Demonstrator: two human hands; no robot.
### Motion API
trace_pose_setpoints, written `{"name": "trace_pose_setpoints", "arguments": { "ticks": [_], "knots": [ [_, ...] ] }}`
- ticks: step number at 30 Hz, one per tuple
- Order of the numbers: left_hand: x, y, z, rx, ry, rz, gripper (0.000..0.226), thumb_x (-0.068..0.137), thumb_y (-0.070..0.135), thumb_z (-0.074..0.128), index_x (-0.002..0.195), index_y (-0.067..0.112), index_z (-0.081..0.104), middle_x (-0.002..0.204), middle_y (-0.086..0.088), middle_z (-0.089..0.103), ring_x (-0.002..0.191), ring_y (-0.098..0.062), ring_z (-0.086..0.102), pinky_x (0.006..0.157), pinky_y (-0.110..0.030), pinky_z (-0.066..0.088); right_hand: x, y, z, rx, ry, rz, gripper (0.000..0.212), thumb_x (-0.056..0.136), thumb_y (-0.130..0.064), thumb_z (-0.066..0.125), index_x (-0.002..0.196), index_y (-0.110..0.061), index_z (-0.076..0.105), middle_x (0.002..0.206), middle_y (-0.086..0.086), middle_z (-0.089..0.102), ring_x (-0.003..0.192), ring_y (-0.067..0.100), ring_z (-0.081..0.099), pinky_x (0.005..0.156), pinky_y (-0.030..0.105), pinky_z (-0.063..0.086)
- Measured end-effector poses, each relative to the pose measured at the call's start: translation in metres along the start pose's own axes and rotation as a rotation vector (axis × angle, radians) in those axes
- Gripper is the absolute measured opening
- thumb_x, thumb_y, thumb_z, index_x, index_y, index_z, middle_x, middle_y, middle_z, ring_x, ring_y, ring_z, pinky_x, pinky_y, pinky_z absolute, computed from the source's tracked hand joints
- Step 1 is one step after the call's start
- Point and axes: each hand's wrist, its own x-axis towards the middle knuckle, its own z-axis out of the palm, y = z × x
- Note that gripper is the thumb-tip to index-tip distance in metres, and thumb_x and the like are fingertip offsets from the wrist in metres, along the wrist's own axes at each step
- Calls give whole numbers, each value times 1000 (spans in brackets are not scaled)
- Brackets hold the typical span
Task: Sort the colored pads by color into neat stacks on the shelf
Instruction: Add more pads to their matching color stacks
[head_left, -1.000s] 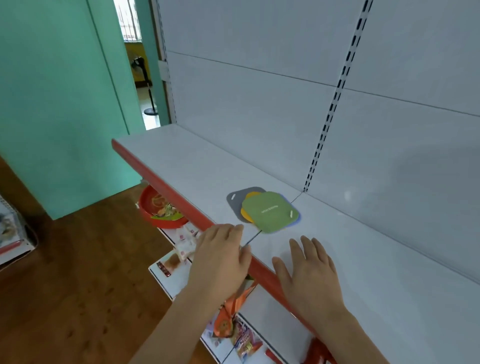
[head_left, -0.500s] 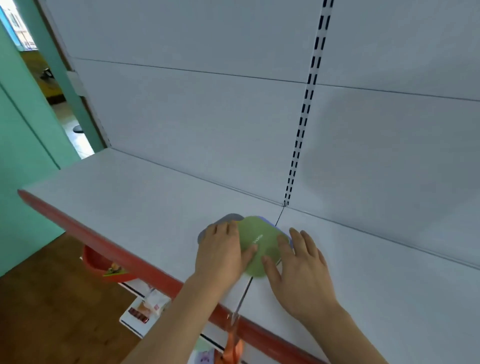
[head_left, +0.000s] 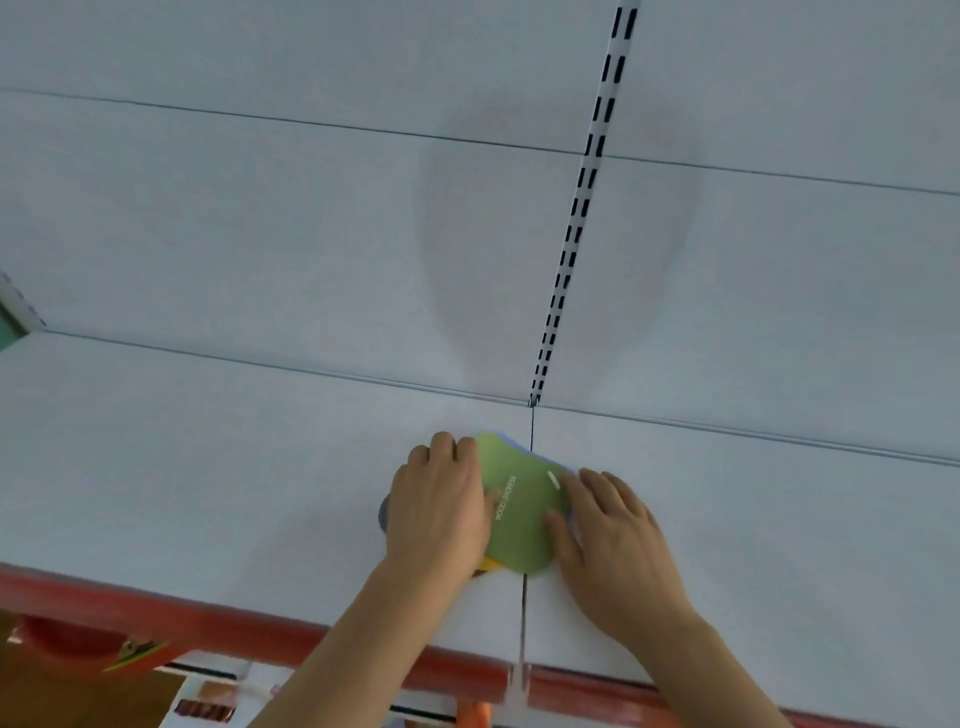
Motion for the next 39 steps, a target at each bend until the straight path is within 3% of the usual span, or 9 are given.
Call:
{"name": "trace_pose_setpoints", "arguments": {
  "ticks": [7, 12, 16, 22, 27, 29, 32, 37, 39],
  "knots": [
    [-13, -16, 20, -172, 148, 302, 25, 71, 3, 78, 89, 14, 66, 90, -3, 66, 87, -32, 64, 69, -43, 54, -21, -10, 2, 72, 82, 55, 47, 102, -34, 38, 135, -9, 61, 134, 9, 64, 126, 33, 56, 110, 47, 46],
    [-18, -20, 10, -383, 71, 391, 17, 89, 3, 66, 92, 16, 55, 84, 2, 62, 70, -24, 56, 53, -39, 46, -26, -15, -8, 159, 172, 115, 38, 98, -20, 46, 129, -9, 65, 125, 6, 70, 117, 25, 58, 104, 29, 41],
    [-23, -30, -4, -600, -59, 298, 18, 98, 19, 59, 97, 31, 45, 87, 8, 64, 72, -16, 61, 64, -40, 54, -18, -15, -12, 208, 151, 140, 48, 96, -20, 38, 137, -14, 62, 132, 3, 68, 123, 25, 57, 103, 29, 41],
    [-4, -49, -27, -1017, -66, -44, 22, 96, 6, 63, 95, 26, 53, 90, 0, 71, 83, -18, 66, 73, -28, 48, 6, -7, -5, 281, 104, 177, 41, 101, -13, 46, 139, -17, 59, 128, 4, 69, 123, 30, 59, 98, 35, 48],
    [3, -75, -30, -1192, -106, -217, 36, 95, 7, 61, 119, 34, 67, 103, 5, 80, 99, -17, 74, 89, -37, 54, 13, -8, -6, 295, 29, 115, 49, 94, -44, 63, 136, -20, 63, 128, -3, 69, 125, 22, 57, 101, 30, 44],
    [3, -87, -28, -1187, -177, -199, 35, 93, 9, 60, 114, 32, 74, 107, 4, 80, 105, -17, 73, 95, -41, 53, 18, -16, -6, 289, -11, 44, 47, 93, -43, 65, 134, -20, 64, 127, -4, 69, 125, 21, 56, 102, 29, 44],
    [3, -95, -26, -1303, -193, -272, 20, 92, 10, 61, 98, 21, 77, 102, -10, 78, 97, -26, 68, 88, -46, 48, 23, -21, -1, 286, -39, -17, 54, 89, -46, 53, 138, -25, 62, 135, -6, 64, 132, 19, 51, 109, 29, 41],
    [11, -101, -36, -1545, -80, -429, 25, 99, -5, 54, 106, 9, 73, 100, -15, 77, 89, -26, 71, 79, -38, 54, 14, -21, 11, 334, 35, -298, 41, 86, -14, 62, 126, -18, 69, 137, -1, 62, 129, 24, 54, 108, 35, 48],
    [16, -108, -38, -1507, -34, -490, 24, 97, -3, 56, 106, 11, 73, 100, -15, 76, 87, -27, 70, 74, -36, 53, 13, -20, 14, 336, 28, -389, 39, 85, -18, 65, 124, -22, 71, 136, -2, 63, 125, 22, 59, 107, 35, 49]
  ]
}}
